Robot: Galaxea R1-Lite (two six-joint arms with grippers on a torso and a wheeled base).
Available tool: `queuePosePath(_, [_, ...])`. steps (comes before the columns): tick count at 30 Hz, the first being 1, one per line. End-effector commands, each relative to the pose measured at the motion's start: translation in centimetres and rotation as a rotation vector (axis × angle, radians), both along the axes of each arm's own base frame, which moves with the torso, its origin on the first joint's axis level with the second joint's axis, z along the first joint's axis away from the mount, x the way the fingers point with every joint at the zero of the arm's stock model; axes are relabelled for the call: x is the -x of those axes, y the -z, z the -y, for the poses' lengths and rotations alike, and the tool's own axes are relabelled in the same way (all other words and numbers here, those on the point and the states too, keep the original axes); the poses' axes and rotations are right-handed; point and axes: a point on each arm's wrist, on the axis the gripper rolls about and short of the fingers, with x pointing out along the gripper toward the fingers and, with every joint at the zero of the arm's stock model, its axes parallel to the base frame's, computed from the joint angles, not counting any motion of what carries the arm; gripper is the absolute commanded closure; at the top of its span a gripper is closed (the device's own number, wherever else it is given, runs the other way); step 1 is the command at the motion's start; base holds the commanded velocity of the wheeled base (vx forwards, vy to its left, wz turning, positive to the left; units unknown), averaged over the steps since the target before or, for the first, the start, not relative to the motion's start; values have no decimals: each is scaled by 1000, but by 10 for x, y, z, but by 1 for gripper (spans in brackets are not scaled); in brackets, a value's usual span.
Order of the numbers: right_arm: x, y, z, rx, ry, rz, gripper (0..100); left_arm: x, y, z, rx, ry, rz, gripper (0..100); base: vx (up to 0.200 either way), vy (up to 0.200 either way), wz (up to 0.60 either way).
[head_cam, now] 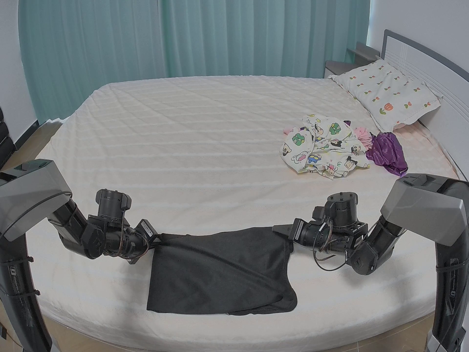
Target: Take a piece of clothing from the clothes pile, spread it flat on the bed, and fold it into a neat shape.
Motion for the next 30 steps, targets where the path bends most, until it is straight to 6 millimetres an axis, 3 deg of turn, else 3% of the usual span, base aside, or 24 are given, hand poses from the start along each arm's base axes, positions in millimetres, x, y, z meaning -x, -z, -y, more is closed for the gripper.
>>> queuePosePath(1, [-6,9,-1,-2,6,-11,100,0,0,0,1,0,-2,100,0,0,0])
queuePosePath(8, [-22,-1,2,-75,133,-2,100,0,0,0,1,0,-2,100,0,0,0])
queuePosePath(18, [-22,1,10,-72,157,-16,100,0,0,0,1,0,0,100,0,0,0])
queuePosePath(19, [-22,1,9,-73,154,-18,0,0,0,0,1,0,0,100,0,0,0])
queuePosePath(21, [-20,1,8,-73,150,-19,0,0,-1,0,2,-1,1,100,0,0,0])
queuePosePath(22, [-19,0,8,-74,150,-20,0,0,-2,0,3,-2,4,0,0,0,0])
queuePosePath(30, [11,-20,20,-105,47,-62,0,8,-20,-2,19,-40,137,0,0,0,0])
